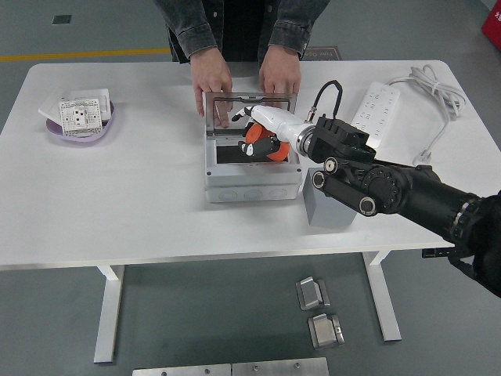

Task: Pick up the cylinder from the cube,place it in the box,flap close box

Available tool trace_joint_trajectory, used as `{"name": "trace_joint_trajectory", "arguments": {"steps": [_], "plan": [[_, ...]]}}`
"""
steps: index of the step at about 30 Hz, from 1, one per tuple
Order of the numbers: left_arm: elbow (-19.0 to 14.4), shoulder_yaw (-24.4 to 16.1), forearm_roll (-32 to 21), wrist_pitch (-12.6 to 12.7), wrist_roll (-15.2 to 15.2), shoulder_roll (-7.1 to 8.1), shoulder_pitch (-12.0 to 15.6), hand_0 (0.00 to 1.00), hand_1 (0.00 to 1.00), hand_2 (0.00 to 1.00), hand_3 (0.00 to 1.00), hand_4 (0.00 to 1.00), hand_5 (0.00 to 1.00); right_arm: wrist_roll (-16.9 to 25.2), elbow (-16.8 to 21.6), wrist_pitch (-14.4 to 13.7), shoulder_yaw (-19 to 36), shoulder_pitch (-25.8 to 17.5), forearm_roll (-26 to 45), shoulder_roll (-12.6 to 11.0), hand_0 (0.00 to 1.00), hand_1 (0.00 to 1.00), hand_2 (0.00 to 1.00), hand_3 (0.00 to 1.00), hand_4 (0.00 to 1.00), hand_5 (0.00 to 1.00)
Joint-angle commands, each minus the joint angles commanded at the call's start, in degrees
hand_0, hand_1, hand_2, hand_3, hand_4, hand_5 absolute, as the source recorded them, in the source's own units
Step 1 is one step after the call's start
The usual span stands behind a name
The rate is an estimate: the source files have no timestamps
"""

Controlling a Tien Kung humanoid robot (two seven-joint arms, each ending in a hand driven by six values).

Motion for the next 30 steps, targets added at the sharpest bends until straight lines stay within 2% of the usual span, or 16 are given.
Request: {"name": "trace_joint_trajectory", "arguments": {"steps": [5,8,9,14,17,24,30], "plan": [[-0.1,-0.3,0.3,0.0,0.0,-0.04,0.1,0.621,0.628,0.599,0.685,0.714,0.266,0.4,0.1,-0.3,-0.3,-0.3,0.6,-0.2,0.668,0.603,0.671,0.882,0.751,0.237],[-0.2,-0.6,0.5,0.0,0.0,-0.07,0.3,0.621,0.628,0.599,0.685,0.714,0.266,0.9,1.0,-1.6,-1.7,-0.9,2.9,-0.7,0.668,0.603,0.671,0.882,0.751,0.237],[-0.2,-0.6,0.5,0.0,0.0,-0.08,0.4,0.622,0.628,0.599,0.684,0.713,0.264,1.2,1.5,-2.4,-2.5,-1.2,4.0,-1.0,0.673,0.597,0.664,0.879,0.775,0.261],[-0.1,-1.1,0.5,0.0,0.1,-0.11,1.1,0.622,0.628,0.599,0.684,0.713,0.264,5.7,6.7,-8.4,-8.1,-3.9,11.4,-3.9,0.673,0.597,0.664,0.879,0.775,0.261],[-0.1,-1.4,0.5,0.0,0.1,-0.2,1.6,0.621,0.628,0.599,0.684,0.713,0.264,6.7,10.7,-11.2,-6.4,-6.0,14.2,-6.1,0.67,0.593,0.655,0.868,0.774,0.266],[-0.1,-1.9,0.7,-0.1,0.1,-0.42,1.9,0.621,0.628,0.598,0.684,0.713,0.263,7.0,18.5,-11.6,0.0,-8.7,13.1,-9.2,0.671,0.588,0.654,0.862,0.779,0.28],[-0.1,-1.7,0.8,-0.2,0.1,-0.51,1.9,0.621,0.628,0.597,0.684,0.713,0.263,7.3,17.9,-10.7,0.3,-8.3,13.4,-9.4,0.671,0.589,0.644,0.857,0.778,0.282]]}}
